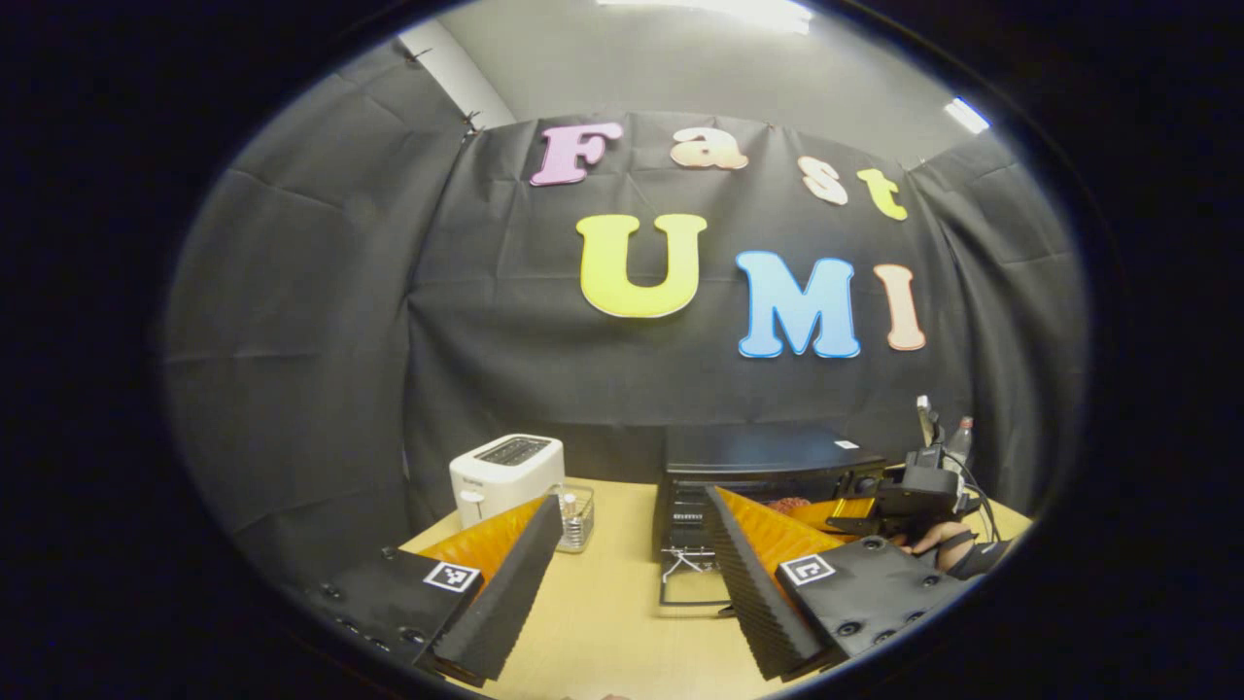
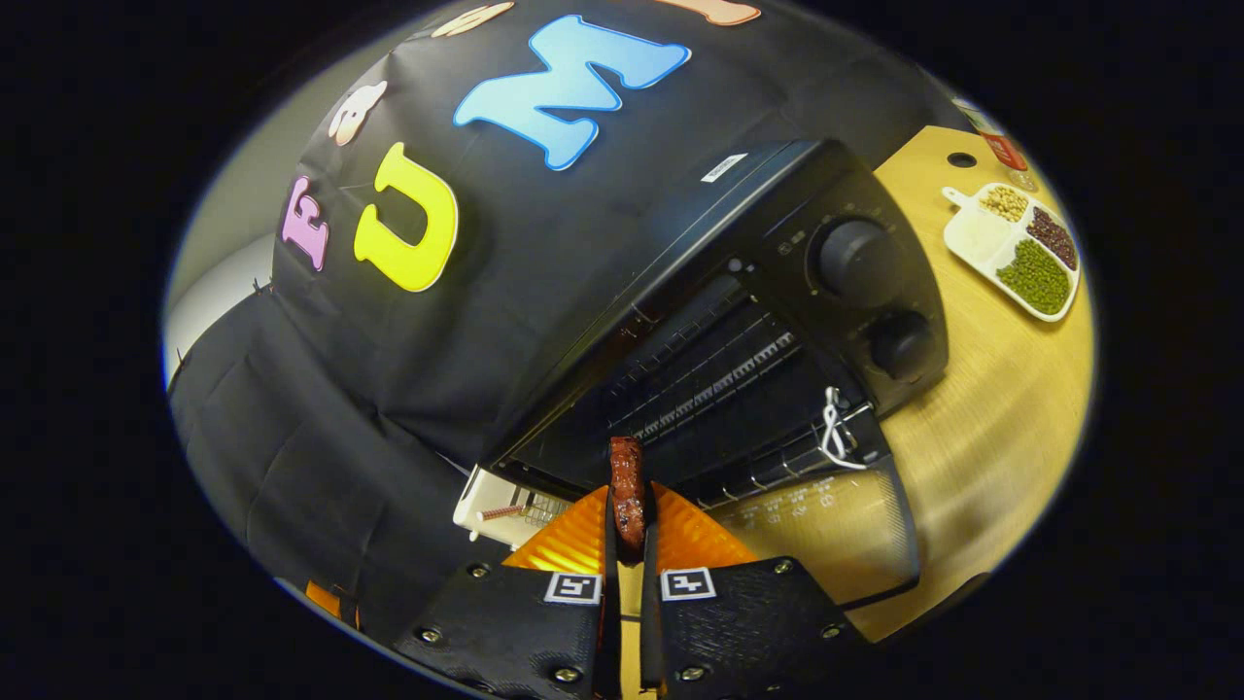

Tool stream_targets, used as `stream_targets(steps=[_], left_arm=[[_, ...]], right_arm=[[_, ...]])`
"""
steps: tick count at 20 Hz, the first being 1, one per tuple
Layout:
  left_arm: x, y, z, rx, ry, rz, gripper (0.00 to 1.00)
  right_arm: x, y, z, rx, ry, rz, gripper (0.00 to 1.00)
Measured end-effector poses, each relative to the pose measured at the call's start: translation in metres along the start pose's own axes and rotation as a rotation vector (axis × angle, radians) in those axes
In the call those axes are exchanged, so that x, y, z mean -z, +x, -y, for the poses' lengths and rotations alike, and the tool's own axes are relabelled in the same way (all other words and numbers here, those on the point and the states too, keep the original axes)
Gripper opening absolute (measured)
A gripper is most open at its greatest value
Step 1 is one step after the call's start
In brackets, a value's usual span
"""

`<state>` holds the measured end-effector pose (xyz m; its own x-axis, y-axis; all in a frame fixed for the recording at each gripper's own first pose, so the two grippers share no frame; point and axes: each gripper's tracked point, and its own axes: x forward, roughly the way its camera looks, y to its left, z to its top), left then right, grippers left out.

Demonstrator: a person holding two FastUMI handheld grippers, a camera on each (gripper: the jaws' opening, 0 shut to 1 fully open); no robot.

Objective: Open the electric oven with the left hand, put the food in, and close the electric oven.

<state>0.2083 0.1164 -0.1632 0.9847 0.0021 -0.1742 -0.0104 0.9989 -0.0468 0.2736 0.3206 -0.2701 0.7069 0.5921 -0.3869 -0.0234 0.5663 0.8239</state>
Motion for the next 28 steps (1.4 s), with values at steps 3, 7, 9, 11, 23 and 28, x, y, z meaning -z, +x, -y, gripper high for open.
stream_targets(steps=[3,7,9,11,23,28], left_arm=[[0.008,-0.001,-0.012,-0.02,0.013,-0.018,1.0],[0.013,0.002,-0.023,-0.043,0.018,-0.034,1.0],[0.011,0.002,-0.022,-0.043,0.023,-0.03,1.0],[0.012,0.004,-0.018,-0.037,0.027,-0.029,1.0],[0.039,0.004,0.032,0.051,0.016,-0.048,0.96],[0.07,0.004,0.075,0.127,-0.004,-0.086,0.96]], right_arm=[[-0.011,0.02,0.004,0.014,-0.029,0.032,0.08],[-0.015,0.035,0.015,0.04,-0.04,0.042,0.08],[-0.017,0.037,0.023,0.068,-0.06,0.047,0.1],[-0.015,0.037,0.031,0.119,-0.085,0.029,0.17],[-0.068,-0.042,0.009,0.231,-0.584,0.198,0.98],[-0.082,-0.117,-0.02,0.241,-0.719,0.314,0.98]])
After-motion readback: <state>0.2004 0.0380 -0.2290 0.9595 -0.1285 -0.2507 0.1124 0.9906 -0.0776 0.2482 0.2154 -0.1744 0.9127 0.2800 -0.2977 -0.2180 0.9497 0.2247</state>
